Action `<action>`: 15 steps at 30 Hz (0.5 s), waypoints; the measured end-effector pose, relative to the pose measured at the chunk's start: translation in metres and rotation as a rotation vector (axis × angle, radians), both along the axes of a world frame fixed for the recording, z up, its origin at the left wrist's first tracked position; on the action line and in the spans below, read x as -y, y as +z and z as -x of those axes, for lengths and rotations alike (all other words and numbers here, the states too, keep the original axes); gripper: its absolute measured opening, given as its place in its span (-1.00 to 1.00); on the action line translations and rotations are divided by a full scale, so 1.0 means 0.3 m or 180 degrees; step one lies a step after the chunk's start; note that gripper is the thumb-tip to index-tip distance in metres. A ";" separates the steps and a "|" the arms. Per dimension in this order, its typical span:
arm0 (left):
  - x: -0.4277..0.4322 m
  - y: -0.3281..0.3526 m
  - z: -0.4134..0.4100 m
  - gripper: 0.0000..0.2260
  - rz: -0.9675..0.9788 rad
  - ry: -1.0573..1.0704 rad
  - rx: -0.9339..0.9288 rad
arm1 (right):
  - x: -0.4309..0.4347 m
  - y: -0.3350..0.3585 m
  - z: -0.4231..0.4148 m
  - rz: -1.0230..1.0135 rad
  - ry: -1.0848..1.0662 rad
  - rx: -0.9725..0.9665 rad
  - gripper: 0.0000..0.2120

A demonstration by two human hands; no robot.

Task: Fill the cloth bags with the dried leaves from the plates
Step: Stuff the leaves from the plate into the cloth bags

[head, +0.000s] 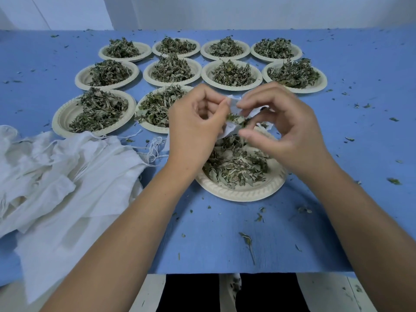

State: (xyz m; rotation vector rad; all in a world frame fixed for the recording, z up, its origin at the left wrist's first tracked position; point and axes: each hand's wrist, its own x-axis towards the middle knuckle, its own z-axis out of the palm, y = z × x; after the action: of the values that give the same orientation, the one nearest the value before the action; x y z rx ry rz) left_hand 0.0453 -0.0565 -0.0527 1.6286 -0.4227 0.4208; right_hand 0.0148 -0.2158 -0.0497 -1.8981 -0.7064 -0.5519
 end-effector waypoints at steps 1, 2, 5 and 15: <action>0.003 0.001 0.001 -0.81 -0.0017 -0.0022 -0.0011 | -0.008 -0.003 -0.002 0.0158 -0.0019 0.0075 -0.76; 0.005 0.001 0.001 -0.80 -0.0026 -0.0045 -0.0023 | -0.015 -0.006 -0.004 0.0237 -0.0087 0.0153 -0.78; 0.005 0.001 -0.001 -0.79 -0.0030 -0.0073 -0.0053 | -0.025 -0.007 -0.006 -0.0009 -0.0207 0.0279 -0.86; 0.006 -0.003 0.012 -0.85 -0.0133 -0.0246 0.0094 | -0.022 -0.018 -0.013 0.0640 -0.0967 0.0672 -0.90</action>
State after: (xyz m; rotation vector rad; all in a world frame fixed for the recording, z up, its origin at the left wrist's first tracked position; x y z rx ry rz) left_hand 0.0418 -0.0584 -0.0536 1.6423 -0.5180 0.3804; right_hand 0.0187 -0.2092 -0.0551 -2.1738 -0.6290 -0.9121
